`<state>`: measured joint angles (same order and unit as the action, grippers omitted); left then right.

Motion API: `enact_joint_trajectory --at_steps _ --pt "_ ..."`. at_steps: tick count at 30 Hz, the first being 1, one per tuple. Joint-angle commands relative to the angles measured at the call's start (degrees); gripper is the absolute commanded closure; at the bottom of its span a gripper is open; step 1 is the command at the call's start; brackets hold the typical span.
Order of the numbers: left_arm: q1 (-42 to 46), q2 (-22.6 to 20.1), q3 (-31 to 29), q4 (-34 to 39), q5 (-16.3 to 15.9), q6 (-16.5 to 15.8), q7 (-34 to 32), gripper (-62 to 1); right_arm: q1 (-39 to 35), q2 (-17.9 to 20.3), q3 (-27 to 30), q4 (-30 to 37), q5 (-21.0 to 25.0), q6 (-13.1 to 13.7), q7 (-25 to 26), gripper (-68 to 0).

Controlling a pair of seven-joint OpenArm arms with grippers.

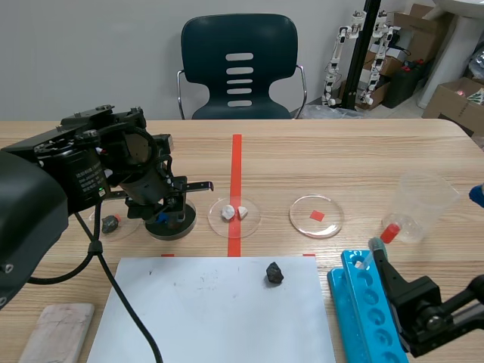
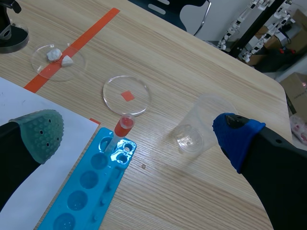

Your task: Lower the mineral onto the iron filings and hold still

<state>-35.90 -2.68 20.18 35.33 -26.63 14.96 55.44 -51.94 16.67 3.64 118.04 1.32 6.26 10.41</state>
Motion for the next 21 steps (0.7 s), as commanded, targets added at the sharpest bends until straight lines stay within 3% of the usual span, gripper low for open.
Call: enact_joint_trajectory --at_steps 1,11,16,21 --pt "-0.98 0.44 0.04 0.61 -0.33 -0.02 -0.37 -11.9 0.52 -0.02 0.15 1.05 0.39 -0.37 0.83 -67.9" --pt "0.66 -1.01 0.04 7.10 -0.33 -0.13 -0.37 -11.9 0.52 -0.02 0.15 1.05 0.39 -0.37 0.85 -67.9" --pt "5.46 -3.58 0.00 17.25 -0.31 -0.11 -4.22 -11.9 0.52 -0.02 0.15 1.05 0.39 -0.37 0.83 -67.9" --pt "12.52 -7.04 0.00 29.09 -0.04 -1.22 -12.39 -11.9 0.52 -0.02 0.15 1.05 0.39 -0.37 0.81 -67.9"
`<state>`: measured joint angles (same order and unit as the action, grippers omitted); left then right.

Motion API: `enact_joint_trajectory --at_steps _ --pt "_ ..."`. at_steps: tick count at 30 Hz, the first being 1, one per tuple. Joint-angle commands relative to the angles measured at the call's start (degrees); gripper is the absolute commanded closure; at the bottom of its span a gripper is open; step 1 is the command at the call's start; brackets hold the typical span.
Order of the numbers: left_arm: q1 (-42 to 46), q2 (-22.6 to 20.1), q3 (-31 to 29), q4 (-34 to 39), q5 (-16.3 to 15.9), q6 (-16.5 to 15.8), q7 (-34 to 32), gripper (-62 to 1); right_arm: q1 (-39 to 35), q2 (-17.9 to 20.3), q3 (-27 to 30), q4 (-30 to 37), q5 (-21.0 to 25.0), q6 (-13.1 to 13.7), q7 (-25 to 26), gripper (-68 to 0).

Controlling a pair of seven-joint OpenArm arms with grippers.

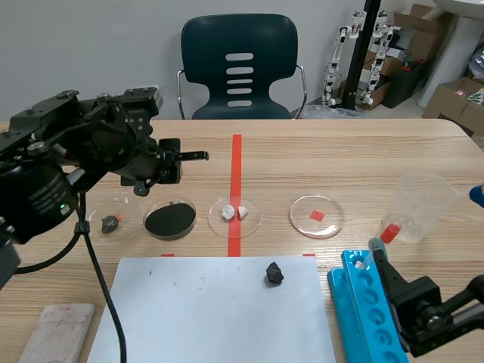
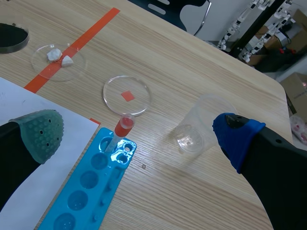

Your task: Lower the mineral onto the iron filings and hold still

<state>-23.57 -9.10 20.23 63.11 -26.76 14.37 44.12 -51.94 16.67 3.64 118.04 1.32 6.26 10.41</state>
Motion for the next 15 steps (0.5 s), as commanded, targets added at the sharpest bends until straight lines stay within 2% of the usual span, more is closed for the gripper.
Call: enact_joint_trajectory --at_steps 1,5,13,15 --pt "1.70 -1.46 -0.04 3.78 0.09 -0.96 -2.67 -11.9 0.52 -0.02 0.15 1.05 0.39 -0.37 0.81 -67.9" --pt "7.85 -5.57 -0.13 13.29 1.11 -3.61 -9.75 -11.9 0.52 -0.02 0.15 1.05 0.39 -0.37 0.85 -67.9" --pt "21.51 -13.09 -3.23 29.24 2.38 -4.28 -20.39 -11.9 0.52 -0.02 0.15 1.05 0.39 -0.37 0.83 -67.9" --pt "25.38 -14.27 -5.20 32.57 2.62 -8.17 -23.58 -11.9 0.52 -0.02 0.15 1.05 0.39 -0.37 0.83 -67.9"
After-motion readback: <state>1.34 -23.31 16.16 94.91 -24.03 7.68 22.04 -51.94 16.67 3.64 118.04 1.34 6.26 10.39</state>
